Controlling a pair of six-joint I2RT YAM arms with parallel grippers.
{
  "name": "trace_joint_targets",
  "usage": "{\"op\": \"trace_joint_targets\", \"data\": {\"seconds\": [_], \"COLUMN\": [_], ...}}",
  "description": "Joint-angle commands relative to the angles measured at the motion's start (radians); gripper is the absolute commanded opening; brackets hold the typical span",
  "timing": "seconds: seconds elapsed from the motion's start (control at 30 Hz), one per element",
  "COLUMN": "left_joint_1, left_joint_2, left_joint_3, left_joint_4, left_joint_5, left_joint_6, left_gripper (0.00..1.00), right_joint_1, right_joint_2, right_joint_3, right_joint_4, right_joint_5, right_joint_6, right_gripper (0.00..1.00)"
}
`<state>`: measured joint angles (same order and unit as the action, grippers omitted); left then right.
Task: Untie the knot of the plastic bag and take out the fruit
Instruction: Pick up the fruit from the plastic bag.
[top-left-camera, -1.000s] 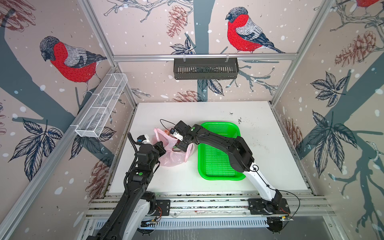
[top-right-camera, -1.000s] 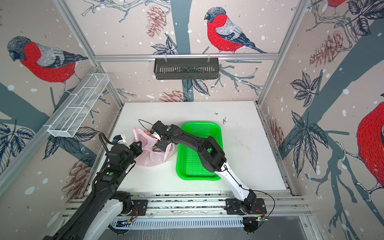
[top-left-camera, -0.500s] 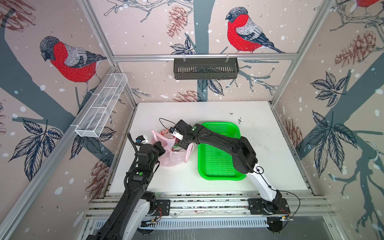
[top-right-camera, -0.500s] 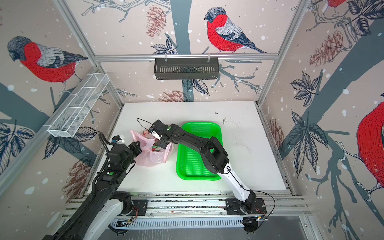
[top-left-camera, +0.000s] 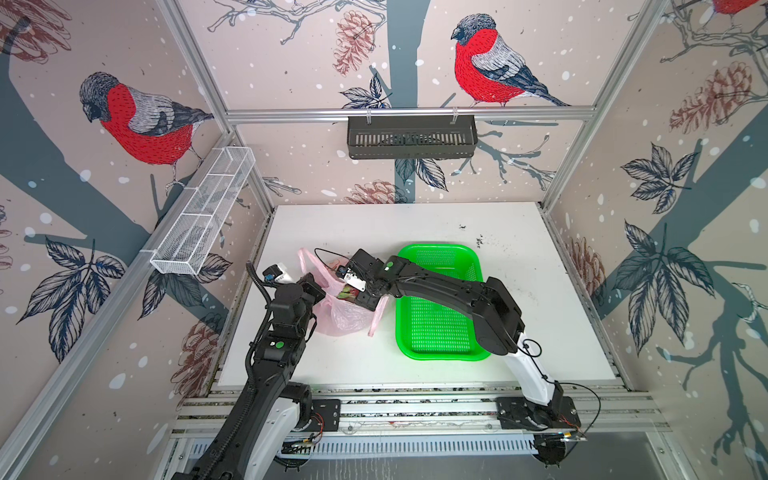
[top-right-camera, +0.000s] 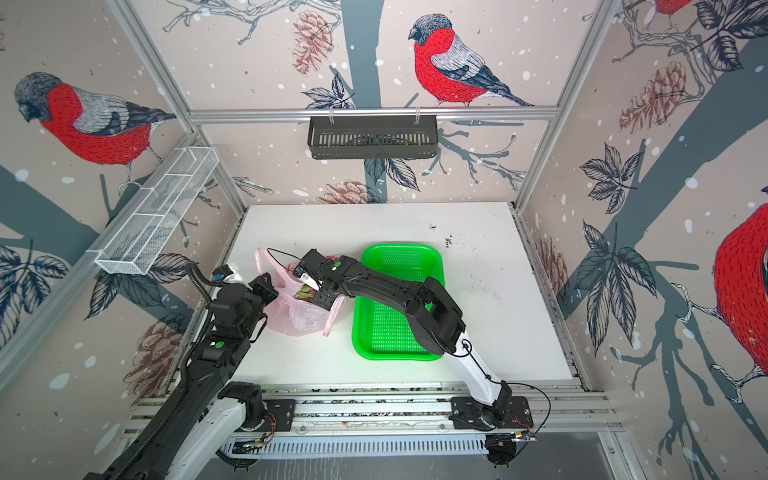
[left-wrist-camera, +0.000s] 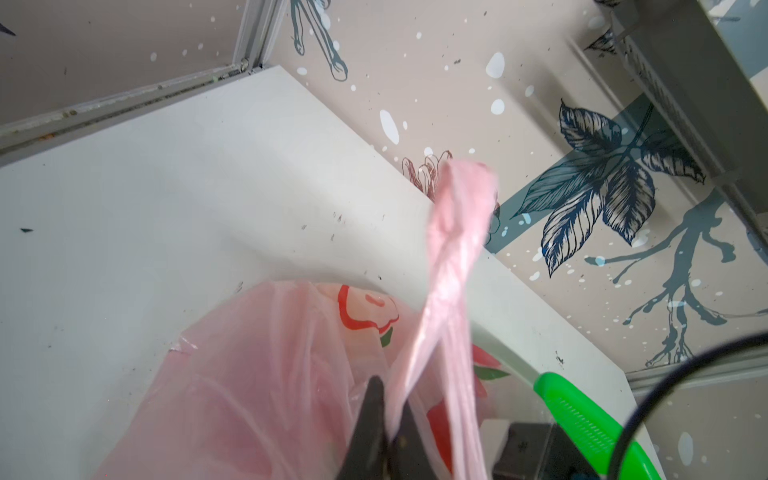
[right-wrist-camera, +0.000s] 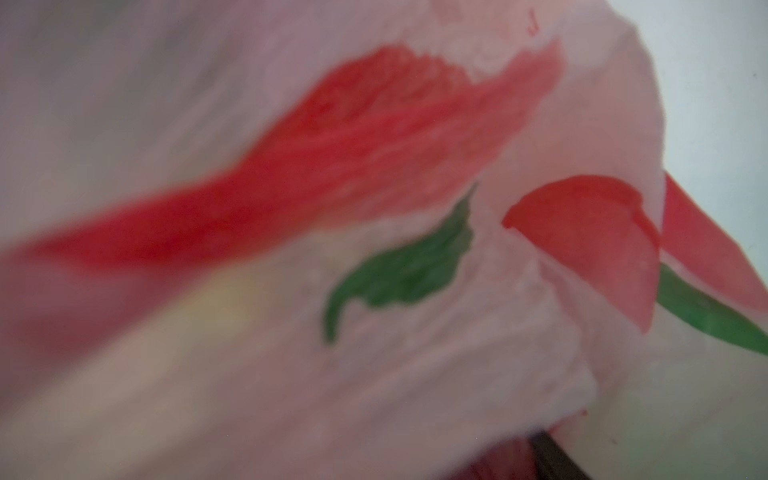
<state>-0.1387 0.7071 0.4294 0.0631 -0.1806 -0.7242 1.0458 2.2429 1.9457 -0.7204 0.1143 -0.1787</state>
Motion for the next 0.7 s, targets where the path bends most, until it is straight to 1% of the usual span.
{"op": "trace_joint_targets", "data": {"seconds": [0.0, 0.23, 0.43, 0.67], "left_joint_1": [0.008, 0.042, 0.063, 0.065], "left_joint_2": [0.002, -0.003, 0.020, 0.068], "left_joint_3": [0.022, 0.016, 0.004, 0.006], "left_joint_4": [0.033, 0.024, 0.037, 0.083], "left_joint_5": [-0.068, -0.074, -0.070, -0.066], "left_joint_6": [0.036, 0.040, 0.041, 0.050], "left_gripper": [0.00, 0.00, 0.00, 0.00], "right_joint_1": [0.002, -0.006, -0.018, -0.015], "right_joint_2": [-0.032, -0.072, -0.143, -0.203], "right_joint_3": [-0.029, -0.082, -0.154, -0.208], "right_joint_4": [0.041, 0.086, 0.155, 0.204], "right_joint_5": [0.016, 0.017, -0.017, -0.090], "right_joint_6": [0.016, 0.028, 0.023, -0.016], "right_gripper": [0.32, 0.32, 0.31, 0.31]}}
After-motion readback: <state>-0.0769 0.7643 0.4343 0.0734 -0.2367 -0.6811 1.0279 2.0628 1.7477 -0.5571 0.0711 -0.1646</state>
